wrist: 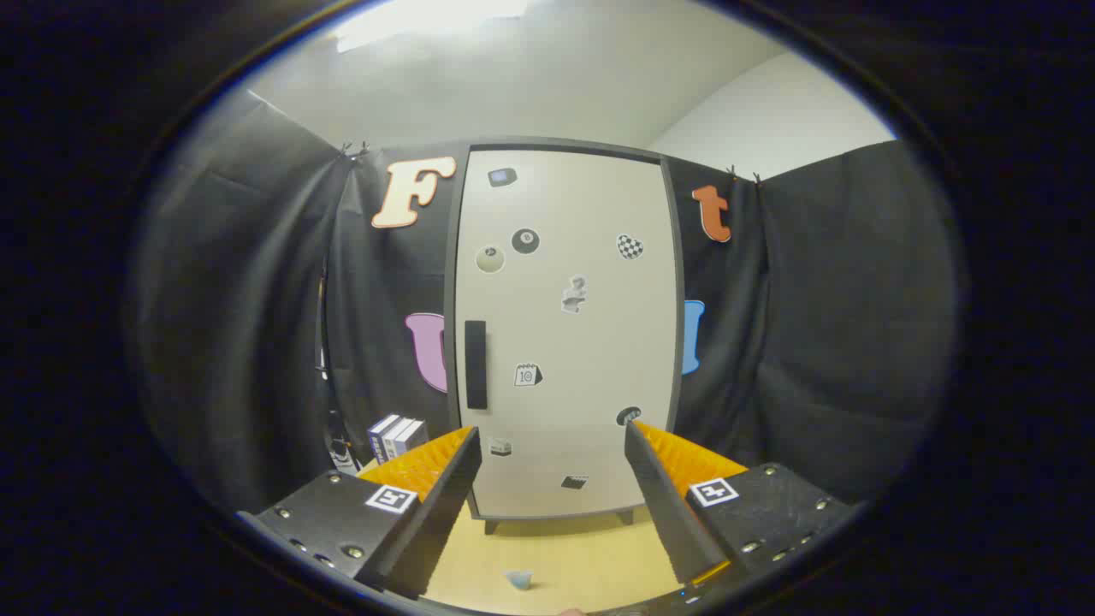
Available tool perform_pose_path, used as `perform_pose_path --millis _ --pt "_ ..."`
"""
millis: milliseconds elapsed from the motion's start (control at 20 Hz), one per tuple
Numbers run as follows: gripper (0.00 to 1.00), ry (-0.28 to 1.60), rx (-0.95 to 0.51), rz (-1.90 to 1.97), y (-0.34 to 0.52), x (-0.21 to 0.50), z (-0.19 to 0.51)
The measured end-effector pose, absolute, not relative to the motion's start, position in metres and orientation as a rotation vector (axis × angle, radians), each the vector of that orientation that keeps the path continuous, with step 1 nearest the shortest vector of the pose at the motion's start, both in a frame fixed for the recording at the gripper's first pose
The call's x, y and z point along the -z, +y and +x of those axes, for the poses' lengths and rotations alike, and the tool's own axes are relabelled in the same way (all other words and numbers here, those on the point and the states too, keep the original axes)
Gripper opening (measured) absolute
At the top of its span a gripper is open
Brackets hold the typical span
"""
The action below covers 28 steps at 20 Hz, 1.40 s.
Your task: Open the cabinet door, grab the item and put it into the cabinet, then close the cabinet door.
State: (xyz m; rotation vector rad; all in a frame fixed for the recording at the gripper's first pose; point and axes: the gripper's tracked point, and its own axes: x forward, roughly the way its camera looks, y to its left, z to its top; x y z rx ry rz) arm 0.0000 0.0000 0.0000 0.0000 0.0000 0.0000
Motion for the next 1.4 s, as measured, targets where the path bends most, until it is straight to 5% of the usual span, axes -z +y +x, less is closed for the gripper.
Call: perform_pose_path --millis 900,1400 --pt "1.0 0.027 -0.03 -0.004 0.016 0.008 0.026" --pt "1.0 0.04 -0.1 -0.003 0.066 0.019 0.097"
